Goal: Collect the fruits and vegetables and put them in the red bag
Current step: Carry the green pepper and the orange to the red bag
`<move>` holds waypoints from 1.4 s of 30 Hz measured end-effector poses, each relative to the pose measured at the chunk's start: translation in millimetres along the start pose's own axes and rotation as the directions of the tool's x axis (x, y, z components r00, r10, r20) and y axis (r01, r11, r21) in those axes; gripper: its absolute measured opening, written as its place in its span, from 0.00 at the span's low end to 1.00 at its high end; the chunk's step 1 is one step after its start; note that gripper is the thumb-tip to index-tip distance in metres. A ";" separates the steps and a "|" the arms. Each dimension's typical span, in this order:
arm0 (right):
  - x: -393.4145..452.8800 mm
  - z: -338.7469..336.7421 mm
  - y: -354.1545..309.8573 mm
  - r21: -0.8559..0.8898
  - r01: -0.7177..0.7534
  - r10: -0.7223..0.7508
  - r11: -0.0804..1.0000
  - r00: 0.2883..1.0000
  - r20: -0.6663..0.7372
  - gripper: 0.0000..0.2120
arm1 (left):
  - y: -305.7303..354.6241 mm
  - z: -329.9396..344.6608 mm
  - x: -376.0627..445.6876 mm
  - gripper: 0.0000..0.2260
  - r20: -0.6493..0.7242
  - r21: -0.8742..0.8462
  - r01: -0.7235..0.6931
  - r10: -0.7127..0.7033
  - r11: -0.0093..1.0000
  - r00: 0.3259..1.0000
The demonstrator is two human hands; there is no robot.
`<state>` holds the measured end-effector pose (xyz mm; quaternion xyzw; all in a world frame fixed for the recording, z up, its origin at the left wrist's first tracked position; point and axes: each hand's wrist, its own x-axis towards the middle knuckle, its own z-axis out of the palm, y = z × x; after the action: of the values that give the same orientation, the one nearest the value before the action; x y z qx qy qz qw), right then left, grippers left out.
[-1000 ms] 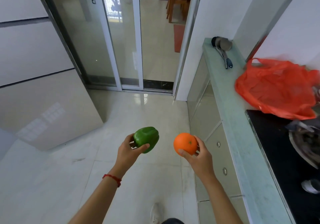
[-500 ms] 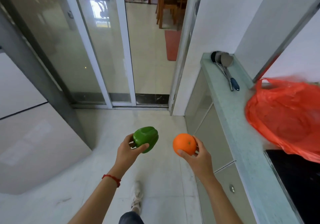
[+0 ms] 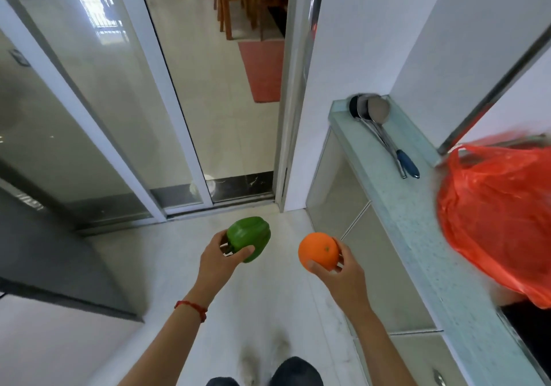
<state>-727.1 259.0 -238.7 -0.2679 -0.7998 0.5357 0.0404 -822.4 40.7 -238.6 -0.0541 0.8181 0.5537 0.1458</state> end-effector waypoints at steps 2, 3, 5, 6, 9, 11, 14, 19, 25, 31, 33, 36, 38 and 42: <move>18.5 0.8 -4.4 0.008 -0.021 0.021 1.000 1.000 -0.018 0.35 | 7.8 6.8 19.8 0.26 0.022 -0.003 0.001 -0.001 1.000 1.000; 28.1 0.8 -6.9 0.008 -0.027 0.028 1.000 0.999 -0.025 0.35 | 12.3 10.6 29.9 0.26 0.030 -0.004 -0.004 0.004 1.000 1.000; 46.9 -0.5 -10.5 0.002 -0.032 0.032 0.999 0.999 -0.034 0.34 | 22.2 19.3 49.2 0.26 0.052 0.003 -0.015 0.015 1.000 0.999; 56.4 -2.1 -12.0 0.005 -0.036 0.036 0.999 0.999 -0.040 0.34 | 27.4 24.5 58.9 0.26 0.065 0.007 -0.019 0.018 1.000 0.998; 85.2 -11.6 -15.1 0.025 -0.056 0.058 0.998 0.995 -0.079 0.35 | 46.1 43.4 87.4 0.26 0.097 0.015 -0.037 0.035 0.999 0.995; 102.5 -20.8 -15.1 0.049 -0.068 0.073 0.996 0.991 -0.111 0.35 | 60.7 58.4 105.6 0.27 0.127 0.027 -0.060 0.056 0.998 0.990; 119.7 -38.4 -14.3 0.064 -0.086 0.095 0.994 0.984 -0.152 0.34 | 80.9 85.2 127.1 0.27 0.191 0.036 -0.094 0.085 0.995 0.978; 127.1 -74.1 -2.1 0.105 -0.140 0.165 0.985 0.943 -0.288 0.35 | 110.7 140.7 144.5 0.27 0.339 0.068 -0.151 0.119 0.986 0.933; 108.7 -124.5 22.6 0.200 -0.214 0.287 0.956 0.819 -0.496 0.36 | 147.5 215.0 147.5 0.25 0.543 0.099 -0.256 0.164 0.962 0.823; 84.4 -159.5 39.1 0.342 -0.259 0.427 0.903 0.621 -0.658 0.36 | 180.0 282.4 139.7 0.27 0.758 0.047 -0.343 0.190 0.938 0.624; 80.2 -164.8 42.2 0.372 -0.274 0.462 0.887 0.559 -0.688 0.36 | 187.1 300.2 139.0 0.31 0.808 0.013 -0.353 0.198 0.935 0.555; 79.2 -169.3 41.8 0.410 -0.285 0.498 0.867 0.463 -0.733 0.37 | 196.2 324.8 142.8 0.33 0.860 -0.014 -0.378 0.204 0.926 0.468; 83.1 -171.8 41.7 0.425 -0.291 0.514 0.857 0.422 -0.747 0.37 | 203.0 339.7 147.6 0.32 0.885 -0.027 -0.385 0.201 0.922 0.419; 91.8 -177.5 39.4 0.440 -0.289 0.521 0.850 0.345 -0.781 0.37 | 211.2 362.5 157.3 0.31 0.924 -0.038 -0.423 0.194 0.905 0.331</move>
<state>-727.8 461.7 -218.7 -0.6883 -0.5016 0.3974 0.3416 -960.1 466.8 -222.3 0.4298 0.6505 0.4195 0.4649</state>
